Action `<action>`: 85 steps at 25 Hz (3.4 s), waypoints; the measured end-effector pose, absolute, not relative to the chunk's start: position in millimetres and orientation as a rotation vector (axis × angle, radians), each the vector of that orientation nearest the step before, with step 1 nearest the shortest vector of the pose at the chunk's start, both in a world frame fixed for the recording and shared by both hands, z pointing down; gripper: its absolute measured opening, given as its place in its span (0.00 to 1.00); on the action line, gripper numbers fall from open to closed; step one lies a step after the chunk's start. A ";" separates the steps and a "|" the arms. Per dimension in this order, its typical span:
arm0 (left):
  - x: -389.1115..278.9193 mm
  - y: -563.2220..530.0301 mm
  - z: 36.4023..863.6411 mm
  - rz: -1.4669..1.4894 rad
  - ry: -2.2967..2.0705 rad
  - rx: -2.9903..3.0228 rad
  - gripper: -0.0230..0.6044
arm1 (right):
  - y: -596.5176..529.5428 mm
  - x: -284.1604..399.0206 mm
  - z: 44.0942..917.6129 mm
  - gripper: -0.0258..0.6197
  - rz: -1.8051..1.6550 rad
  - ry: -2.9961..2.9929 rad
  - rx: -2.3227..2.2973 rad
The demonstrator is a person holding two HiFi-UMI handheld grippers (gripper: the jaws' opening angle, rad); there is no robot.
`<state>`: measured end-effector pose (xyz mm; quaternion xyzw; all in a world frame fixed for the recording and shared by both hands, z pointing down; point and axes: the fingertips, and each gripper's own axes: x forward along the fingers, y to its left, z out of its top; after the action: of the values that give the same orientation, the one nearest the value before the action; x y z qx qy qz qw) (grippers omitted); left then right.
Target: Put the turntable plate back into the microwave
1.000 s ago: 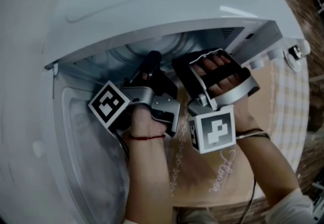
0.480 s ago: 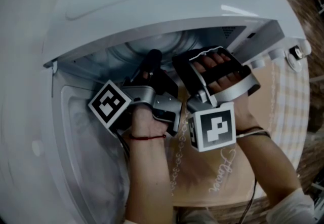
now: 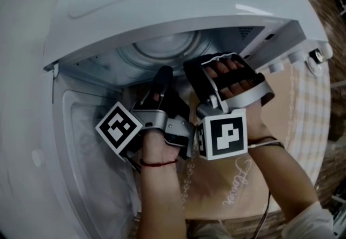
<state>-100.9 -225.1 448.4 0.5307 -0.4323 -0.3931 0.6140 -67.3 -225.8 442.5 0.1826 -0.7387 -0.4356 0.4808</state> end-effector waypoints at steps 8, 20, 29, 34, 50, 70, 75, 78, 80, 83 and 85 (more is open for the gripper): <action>-98.0 -229.6 450.2 -0.867 -1.001 1.236 0.10 | -229.3 -64.3 447.4 0.12 -1.051 -1.790 0.460; -100.2 -228.4 452.2 -0.892 -1.006 1.212 0.09 | -227.5 -65.1 453.9 0.12 -1.110 -1.816 0.399; -101.2 -227.9 451.5 -0.917 -1.015 1.195 0.08 | -216.4 -54.5 449.3 0.20 -1.076 -1.886 0.381; -104.9 -216.7 433.9 -0.956 -1.012 1.227 0.09 | -208.3 -56.3 434.2 0.20 -1.106 -1.854 0.470; -101.5 -222.9 444.5 -1.043 -0.910 1.286 0.20 | -244.2 -40.8 449.2 0.20 -1.131 -1.734 0.544; -88.7 -221.2 407.3 -1.031 -0.801 1.540 0.05 | -236.6 -47.7 440.7 0.20 -1.159 -1.667 0.585; -80.4 -210.6 401.4 -1.018 -0.790 1.544 0.05 | -225.3 -43.0 434.0 0.20 -1.174 -1.666 0.587; -80.1 -205.6 396.7 -1.020 -0.786 1.545 0.05 | -218.3 -41.9 431.3 0.19 -1.178 -1.668 0.586; -77.4 -200.1 393.1 -1.019 -0.781 1.550 0.05 | -212.0 -38.8 429.0 0.20 -1.174 -1.670 0.590; -70.0 -189.5 388.5 -1.010 -0.772 1.556 0.05 | -199.7 -33.8 425.5 0.20 -1.164 -1.681 0.593; -66.6 -184.2 386.3 -1.003 -0.767 1.558 0.05 | -193.3 -31.3 423.9 0.19 -1.158 -1.686 0.592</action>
<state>-66.6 -184.2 386.3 0.6547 -0.3223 -0.4217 0.5382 -31.3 -193.3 423.9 0.2432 -0.6925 -0.4758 0.4848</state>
